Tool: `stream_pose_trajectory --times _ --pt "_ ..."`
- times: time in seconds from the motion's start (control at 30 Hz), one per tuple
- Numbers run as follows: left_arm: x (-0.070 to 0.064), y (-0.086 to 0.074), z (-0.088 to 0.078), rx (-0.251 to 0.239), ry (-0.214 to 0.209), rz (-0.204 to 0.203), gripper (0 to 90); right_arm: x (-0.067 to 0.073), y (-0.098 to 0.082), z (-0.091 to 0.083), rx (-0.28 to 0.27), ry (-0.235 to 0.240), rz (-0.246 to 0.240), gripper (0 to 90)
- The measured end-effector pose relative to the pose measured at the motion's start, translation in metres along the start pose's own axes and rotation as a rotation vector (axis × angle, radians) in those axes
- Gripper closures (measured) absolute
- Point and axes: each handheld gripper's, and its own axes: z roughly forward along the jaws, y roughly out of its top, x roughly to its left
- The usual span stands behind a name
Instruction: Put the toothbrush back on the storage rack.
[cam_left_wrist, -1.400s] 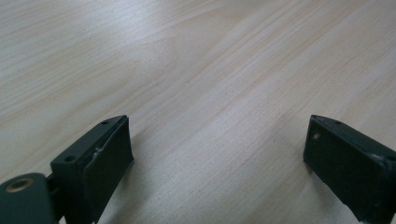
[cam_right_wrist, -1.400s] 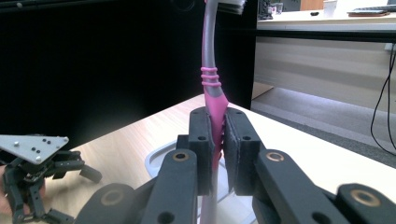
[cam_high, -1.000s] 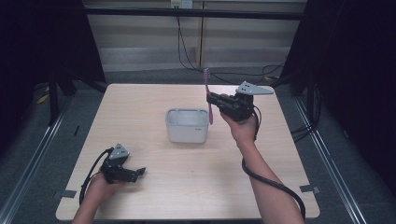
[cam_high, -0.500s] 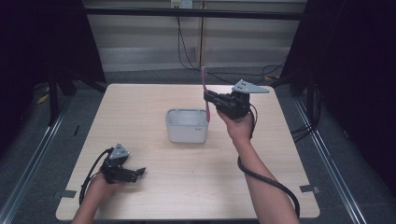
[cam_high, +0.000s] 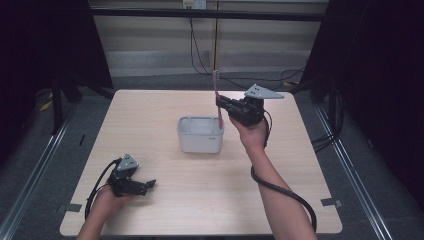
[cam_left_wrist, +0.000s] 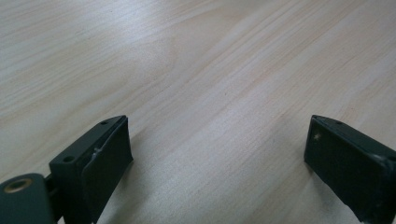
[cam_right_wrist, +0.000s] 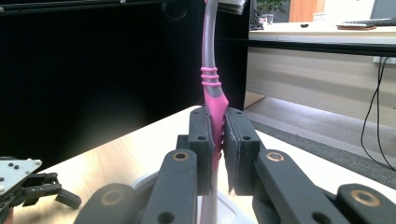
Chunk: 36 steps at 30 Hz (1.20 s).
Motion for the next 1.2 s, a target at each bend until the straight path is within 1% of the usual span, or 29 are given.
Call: stream_pose_trajectory --times 0.13,0.63,0.7,0.83,1.2 --pt "0.0 0.0 0.0 0.0 0.0 0.0 6.9 0.0 -0.003 0.003 -0.001 -0.007 0.007 82.7" --pt "0.0 0.0 0.0 -0.002 0.001 -0.002 6.7 0.002 -0.01 0.011 -0.001 -0.013 0.002 82.8" --pt "0.0 0.0 0.0 -0.002 0.001 -0.001 6.7 0.001 -0.011 0.011 -0.005 -0.015 -0.003 82.7" --pt "0.0 0.0 0.0 -0.002 0.001 -0.001 6.7 -0.001 -0.012 0.011 -0.01 -0.019 0.002 82.7" --pt "0.0 0.0 0.0 -0.002 0.001 -0.001 6.7 -0.002 -0.022 0.015 0.004 -0.026 0.008 82.7"
